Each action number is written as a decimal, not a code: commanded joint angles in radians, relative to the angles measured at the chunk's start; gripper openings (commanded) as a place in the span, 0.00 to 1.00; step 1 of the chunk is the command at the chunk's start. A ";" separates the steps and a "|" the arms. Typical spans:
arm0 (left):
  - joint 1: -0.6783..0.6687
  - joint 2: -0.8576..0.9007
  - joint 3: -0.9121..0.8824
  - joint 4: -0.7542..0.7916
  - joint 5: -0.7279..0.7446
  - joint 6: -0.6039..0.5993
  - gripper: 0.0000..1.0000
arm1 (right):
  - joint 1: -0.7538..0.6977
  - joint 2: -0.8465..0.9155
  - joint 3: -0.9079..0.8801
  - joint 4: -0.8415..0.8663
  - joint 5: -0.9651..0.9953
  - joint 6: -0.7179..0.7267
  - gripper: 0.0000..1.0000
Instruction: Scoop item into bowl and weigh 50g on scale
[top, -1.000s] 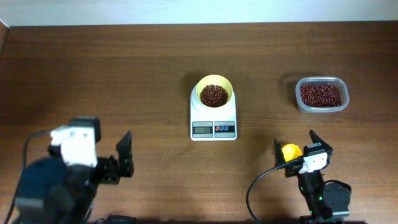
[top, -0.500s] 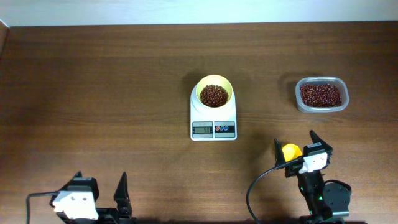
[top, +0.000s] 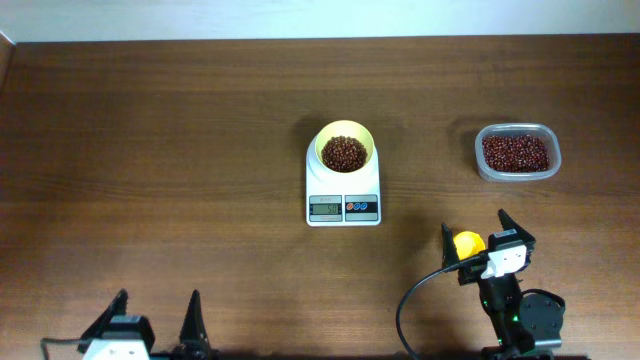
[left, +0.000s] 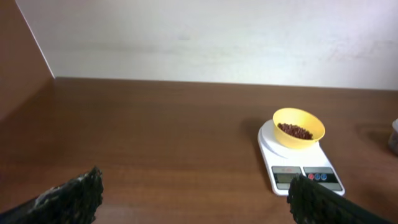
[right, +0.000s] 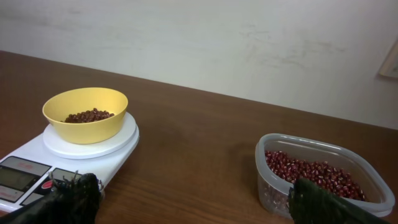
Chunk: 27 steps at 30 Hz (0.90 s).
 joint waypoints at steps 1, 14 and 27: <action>0.004 -0.005 -0.147 0.133 -0.012 -0.008 0.99 | 0.009 -0.010 -0.005 -0.007 0.008 -0.006 0.99; 0.004 -0.005 -0.589 0.605 0.003 -0.006 0.99 | 0.009 -0.010 -0.005 -0.007 0.008 -0.006 0.99; 0.004 -0.005 -0.829 0.940 0.012 -0.006 0.99 | 0.009 -0.010 -0.005 -0.007 0.008 -0.006 0.99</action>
